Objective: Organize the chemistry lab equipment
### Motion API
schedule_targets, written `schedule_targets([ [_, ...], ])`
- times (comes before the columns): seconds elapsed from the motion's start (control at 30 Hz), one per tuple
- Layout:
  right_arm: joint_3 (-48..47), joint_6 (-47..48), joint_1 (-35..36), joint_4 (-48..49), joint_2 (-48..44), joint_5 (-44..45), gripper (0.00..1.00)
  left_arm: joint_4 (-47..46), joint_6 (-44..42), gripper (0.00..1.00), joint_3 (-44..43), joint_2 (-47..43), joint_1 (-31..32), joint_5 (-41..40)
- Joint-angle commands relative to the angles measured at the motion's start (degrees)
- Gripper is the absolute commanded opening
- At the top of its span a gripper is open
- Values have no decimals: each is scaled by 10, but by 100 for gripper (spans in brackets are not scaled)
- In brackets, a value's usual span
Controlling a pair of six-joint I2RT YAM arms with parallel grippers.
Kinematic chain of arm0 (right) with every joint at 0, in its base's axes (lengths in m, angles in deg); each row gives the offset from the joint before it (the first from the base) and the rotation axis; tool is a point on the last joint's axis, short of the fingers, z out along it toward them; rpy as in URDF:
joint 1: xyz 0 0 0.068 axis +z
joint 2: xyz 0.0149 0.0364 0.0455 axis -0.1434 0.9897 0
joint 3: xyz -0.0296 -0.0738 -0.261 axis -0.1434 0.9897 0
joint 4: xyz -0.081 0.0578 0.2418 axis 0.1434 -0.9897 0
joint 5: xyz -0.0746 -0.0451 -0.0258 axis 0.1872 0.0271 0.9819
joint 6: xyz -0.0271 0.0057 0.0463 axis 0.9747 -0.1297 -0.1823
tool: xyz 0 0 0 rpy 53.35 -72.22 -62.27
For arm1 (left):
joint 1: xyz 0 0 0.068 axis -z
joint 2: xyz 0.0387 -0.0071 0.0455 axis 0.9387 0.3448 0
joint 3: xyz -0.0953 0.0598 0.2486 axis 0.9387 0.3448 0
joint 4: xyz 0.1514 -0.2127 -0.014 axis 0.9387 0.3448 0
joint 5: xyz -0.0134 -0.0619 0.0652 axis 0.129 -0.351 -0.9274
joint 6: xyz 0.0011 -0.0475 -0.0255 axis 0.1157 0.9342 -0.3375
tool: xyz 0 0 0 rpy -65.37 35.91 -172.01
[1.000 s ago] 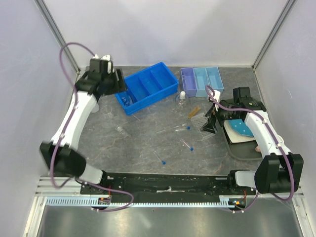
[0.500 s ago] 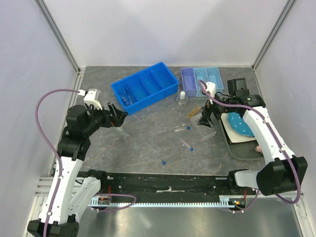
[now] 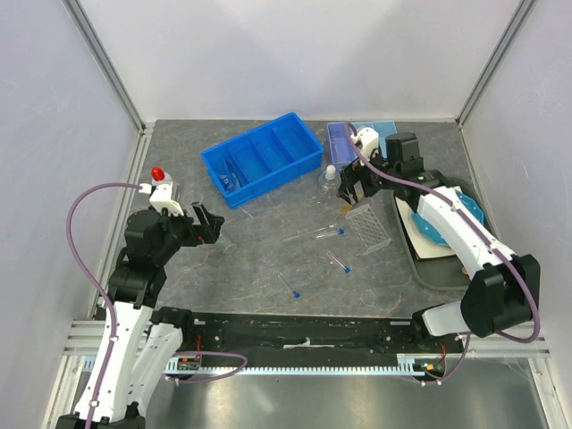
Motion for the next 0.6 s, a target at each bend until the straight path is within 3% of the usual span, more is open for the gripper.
schedule_targets([
  [0.0, 24, -86, 34, 154, 29, 105, 98, 4, -11, 99, 8, -4, -1, -22],
  [0.13, 10, -116, 55, 173, 68, 107, 98, 4, 4, 99, 10, 3, -1, -31],
  [0.47, 22, -100, 57, 163, 87, -18, 98, 44, 286, 97, 68, 117, -1, -82],
  [0.57, 33, -93, 57, 166, 84, -37, 98, 42, 303, 96, 68, 165, -1, -90],
])
